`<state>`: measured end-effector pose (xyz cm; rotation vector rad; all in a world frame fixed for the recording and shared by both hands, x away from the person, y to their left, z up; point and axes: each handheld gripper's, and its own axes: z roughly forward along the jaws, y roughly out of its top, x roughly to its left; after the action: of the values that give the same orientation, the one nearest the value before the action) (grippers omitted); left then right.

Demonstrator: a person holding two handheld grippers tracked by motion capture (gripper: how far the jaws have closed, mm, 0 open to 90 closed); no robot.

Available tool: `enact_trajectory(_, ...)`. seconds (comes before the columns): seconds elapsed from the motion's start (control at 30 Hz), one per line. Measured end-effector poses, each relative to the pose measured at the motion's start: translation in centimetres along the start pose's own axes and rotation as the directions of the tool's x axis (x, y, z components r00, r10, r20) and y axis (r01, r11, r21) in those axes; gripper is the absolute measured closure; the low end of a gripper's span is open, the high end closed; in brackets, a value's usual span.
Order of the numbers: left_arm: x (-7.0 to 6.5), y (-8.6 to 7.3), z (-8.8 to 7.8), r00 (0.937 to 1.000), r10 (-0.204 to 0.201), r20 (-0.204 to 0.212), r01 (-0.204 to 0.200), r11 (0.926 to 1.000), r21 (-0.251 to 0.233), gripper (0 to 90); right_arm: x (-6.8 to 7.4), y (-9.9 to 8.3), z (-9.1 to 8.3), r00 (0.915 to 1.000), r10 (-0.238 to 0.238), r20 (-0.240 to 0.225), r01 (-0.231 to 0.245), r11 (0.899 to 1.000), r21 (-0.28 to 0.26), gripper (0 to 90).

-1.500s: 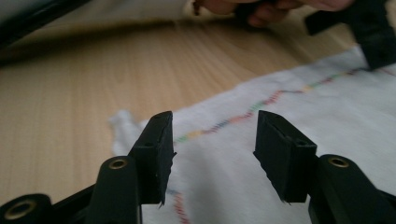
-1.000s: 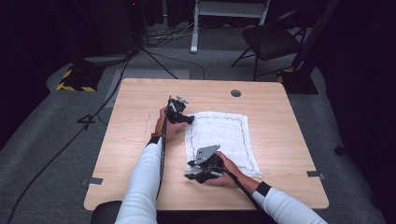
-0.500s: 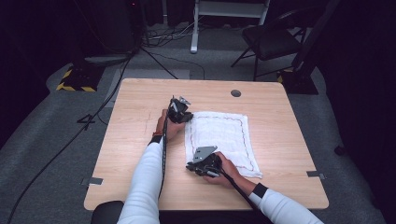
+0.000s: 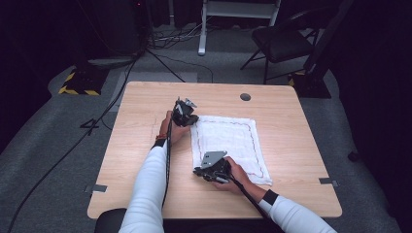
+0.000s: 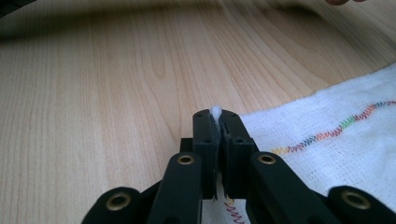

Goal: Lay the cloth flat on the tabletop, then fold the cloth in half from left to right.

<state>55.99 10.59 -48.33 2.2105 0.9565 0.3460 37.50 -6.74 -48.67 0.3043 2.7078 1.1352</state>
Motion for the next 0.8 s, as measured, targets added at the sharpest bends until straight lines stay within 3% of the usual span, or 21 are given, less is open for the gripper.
enact_trajectory(0.47,1.0,-0.4,-1.3,0.9997,-0.016,-0.020,0.016,0.9998,-0.009,85.6,0.2,1.3,0.6,0.9998,-0.018,0.012,0.019,1.000,-0.017,86.5)
enact_trajectory(0.8,1.5,-0.6,-2.4,0.9990,-0.025,-0.037,0.024,0.9996,-0.015,85.7,0.7,2.5,0.8,0.9982,-0.056,0.018,0.057,0.998,-0.021,86.4)
